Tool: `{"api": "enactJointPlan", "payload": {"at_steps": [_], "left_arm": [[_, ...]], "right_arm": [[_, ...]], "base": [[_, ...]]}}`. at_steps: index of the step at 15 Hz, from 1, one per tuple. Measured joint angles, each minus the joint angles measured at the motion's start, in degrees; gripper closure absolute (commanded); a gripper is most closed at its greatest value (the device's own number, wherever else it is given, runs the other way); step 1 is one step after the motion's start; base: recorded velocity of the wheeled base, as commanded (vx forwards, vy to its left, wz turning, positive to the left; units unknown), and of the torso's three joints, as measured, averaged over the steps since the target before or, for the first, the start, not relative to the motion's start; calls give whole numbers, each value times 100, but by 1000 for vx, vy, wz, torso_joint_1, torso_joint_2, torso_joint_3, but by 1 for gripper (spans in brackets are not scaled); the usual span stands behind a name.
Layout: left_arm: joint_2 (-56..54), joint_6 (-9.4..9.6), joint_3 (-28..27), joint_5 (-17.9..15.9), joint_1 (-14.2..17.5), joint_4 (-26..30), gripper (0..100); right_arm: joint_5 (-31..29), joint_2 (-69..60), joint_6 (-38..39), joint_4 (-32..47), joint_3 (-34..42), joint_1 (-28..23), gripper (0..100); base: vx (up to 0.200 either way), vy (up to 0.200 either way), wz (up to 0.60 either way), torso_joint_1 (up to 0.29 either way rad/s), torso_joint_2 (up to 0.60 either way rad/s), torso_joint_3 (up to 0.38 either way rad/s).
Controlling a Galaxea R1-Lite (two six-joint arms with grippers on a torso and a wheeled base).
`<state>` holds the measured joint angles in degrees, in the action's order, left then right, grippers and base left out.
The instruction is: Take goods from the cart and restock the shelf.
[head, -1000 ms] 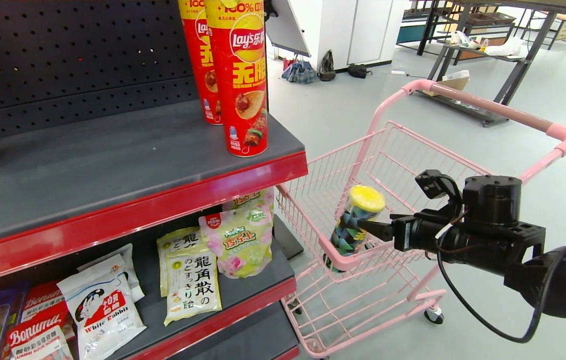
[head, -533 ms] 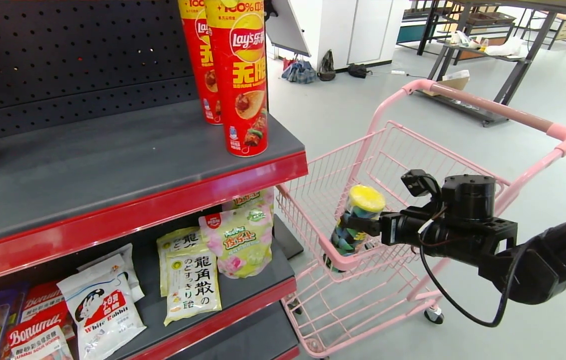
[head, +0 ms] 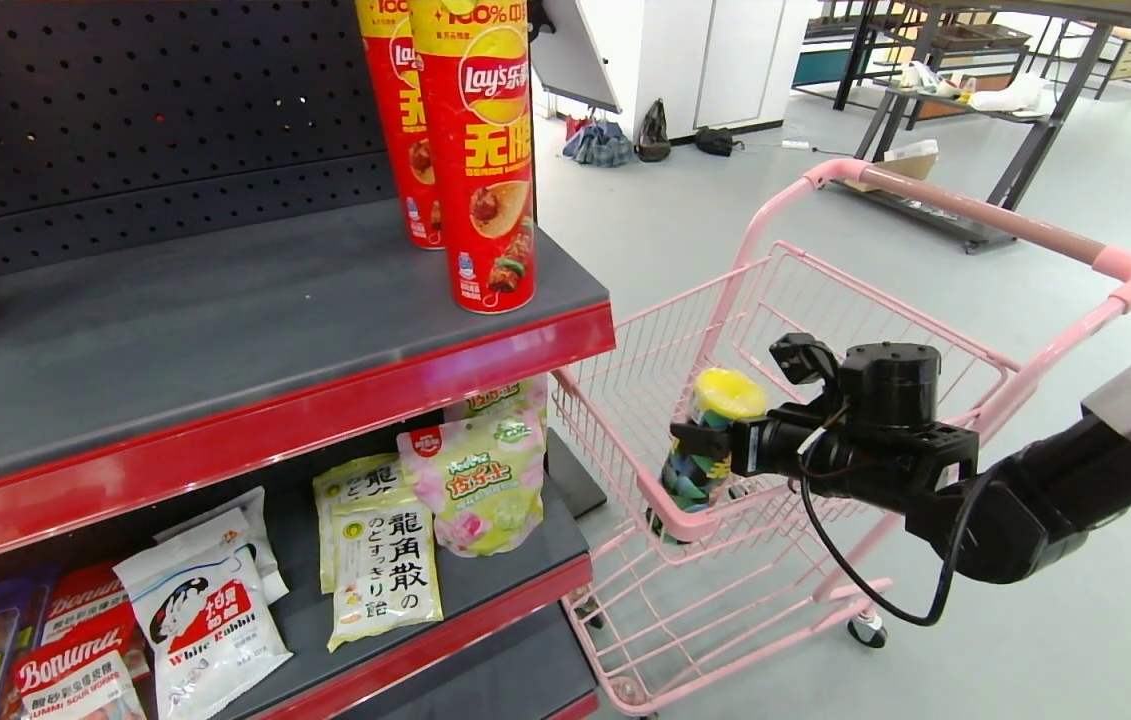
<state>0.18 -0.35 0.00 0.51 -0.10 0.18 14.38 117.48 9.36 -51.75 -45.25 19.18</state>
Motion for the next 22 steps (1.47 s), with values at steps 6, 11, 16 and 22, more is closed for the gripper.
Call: {"api": "enactJointPlan", "payload": {"at_steps": [6, 11, 16, 22], "left_arm": [[0, 2, 0, 0, 0, -2, 0], [0, 0, 0, 0, 0, 0, 0], [0, -2, 0, 0, 0, 0, 0], [0, 2, 0, -2, 0, -2, 0]], "right_arm": [[-43, 369, 54, -685, -66, -2, 100], [-166, 55, -6, -532, -174, 0, 100], [-289, -1492, -417, 1176, -555, -7, 100], [-1716, -4775, -797, 4830, -607, 78, 100]], "base": [[0, 0, 0, 0, 0, 0], [0, 0, 0, 0, 0, 0], [0, 0, 0, 0, 0, 0], [0, 0, 0, 0, 0, 0]]}}
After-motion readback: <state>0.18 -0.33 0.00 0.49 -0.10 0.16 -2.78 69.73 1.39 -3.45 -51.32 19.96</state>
